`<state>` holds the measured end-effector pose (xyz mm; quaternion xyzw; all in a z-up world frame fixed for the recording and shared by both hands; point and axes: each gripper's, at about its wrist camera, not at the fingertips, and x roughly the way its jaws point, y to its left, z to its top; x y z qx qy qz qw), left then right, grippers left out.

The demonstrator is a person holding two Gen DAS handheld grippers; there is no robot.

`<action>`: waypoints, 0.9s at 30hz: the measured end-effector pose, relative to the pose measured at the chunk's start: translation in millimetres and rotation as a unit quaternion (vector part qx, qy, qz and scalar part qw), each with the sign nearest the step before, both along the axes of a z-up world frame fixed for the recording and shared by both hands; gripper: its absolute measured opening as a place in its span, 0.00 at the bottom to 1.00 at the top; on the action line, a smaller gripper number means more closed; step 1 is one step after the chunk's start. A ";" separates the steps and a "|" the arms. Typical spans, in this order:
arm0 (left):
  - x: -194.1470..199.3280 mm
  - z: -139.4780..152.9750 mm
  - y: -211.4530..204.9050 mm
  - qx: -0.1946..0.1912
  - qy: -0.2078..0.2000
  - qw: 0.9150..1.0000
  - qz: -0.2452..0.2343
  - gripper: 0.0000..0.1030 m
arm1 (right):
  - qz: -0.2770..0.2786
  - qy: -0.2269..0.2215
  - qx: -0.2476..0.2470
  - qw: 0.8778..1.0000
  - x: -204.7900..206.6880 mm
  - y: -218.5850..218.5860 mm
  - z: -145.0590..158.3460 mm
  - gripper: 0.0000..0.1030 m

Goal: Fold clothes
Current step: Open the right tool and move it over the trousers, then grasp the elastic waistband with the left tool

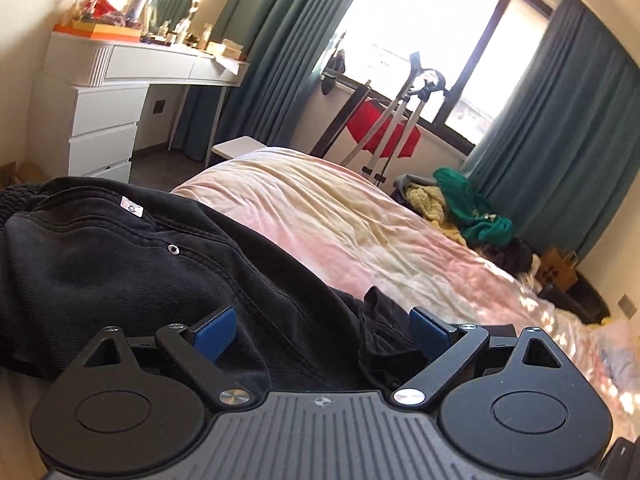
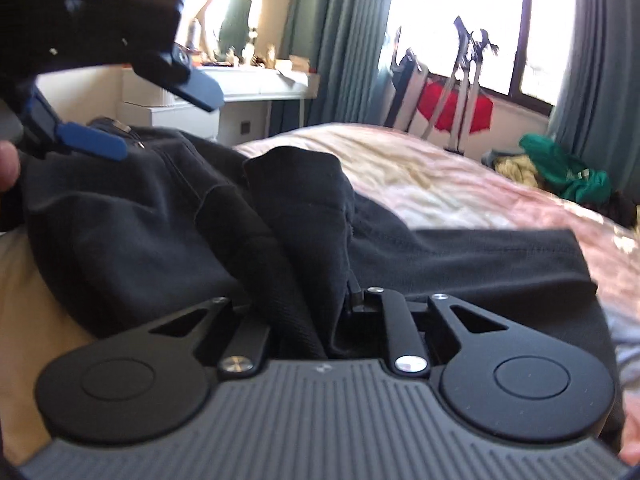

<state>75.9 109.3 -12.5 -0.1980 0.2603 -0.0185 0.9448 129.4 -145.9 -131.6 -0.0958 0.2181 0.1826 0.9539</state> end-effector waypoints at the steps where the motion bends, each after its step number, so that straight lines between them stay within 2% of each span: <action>1: 0.8 -1.2 -2.1 0.005 -0.001 1.000 -0.003 0.92 | -0.005 0.010 0.012 1.000 0.9 -1.3 0.9 0.19; 2: 1.4 -2.0 -4.1 0.009 -0.003 1.000 -0.006 0.92 | -0.007 0.019 0.023 1.000 1.5 -2.8 2.7 0.21; 4: 2.0 -2.8 -7.8 0.018 -0.009 1.000 -0.011 0.92 | 0.001 0.036 0.044 0.998 0.8 -7.2 10.2 0.33; 5: 1.7 -2.5 -9.3 0.024 -0.015 1.000 -0.011 0.92 | 0.012 0.050 0.059 0.997 -0.3 -10.5 13.6 0.49; 6: 1.4 -2.2 -10.8 0.031 -0.021 0.999 -0.012 0.92 | 0.023 0.067 0.077 0.994 -2.9 -14.1 17.4 0.59; 7: 1.1 -1.9 -12.2 0.037 -0.027 0.999 -0.013 0.92 | 0.030 0.082 0.096 0.992 -6.6 -18.2 22.0 0.72; 8: 0.8 -1.6 -13.7 0.044 -0.032 0.998 -0.013 0.92 | 0.036 0.093 0.112 0.989 -10.9 -23.3 27.8 0.76; 13: 0.1 -12.1 -26.9 0.050 -0.038 0.998 -0.021 0.92 | 0.029 0.101 0.138 0.985 -33.5 -55.7 59.4 0.76; 17: 3.9 -24.4 -46.2 0.085 -0.037 0.995 -0.036 0.92 | -0.064 0.059 0.139 0.986 -34.1 -94.4 62.5 0.76; 21: 7.6 -34.9 -67.3 0.124 -0.038 0.990 -0.055 0.92 | -0.130 0.036 0.145 0.980 -17.1 -117.5 55.4 0.76; 24: 14.7 -46.4 -76.9 0.150 -0.019 0.987 -0.055 0.92 | -0.163 0.047 0.152 0.974 -1.1 -127.1 42.0 0.76; 27: 19.9 -57.6 -75.8 0.154 0.004 0.987 -0.052 0.96 | -0.187 0.064 0.158 0.968 10.4 -135.4 22.6 0.76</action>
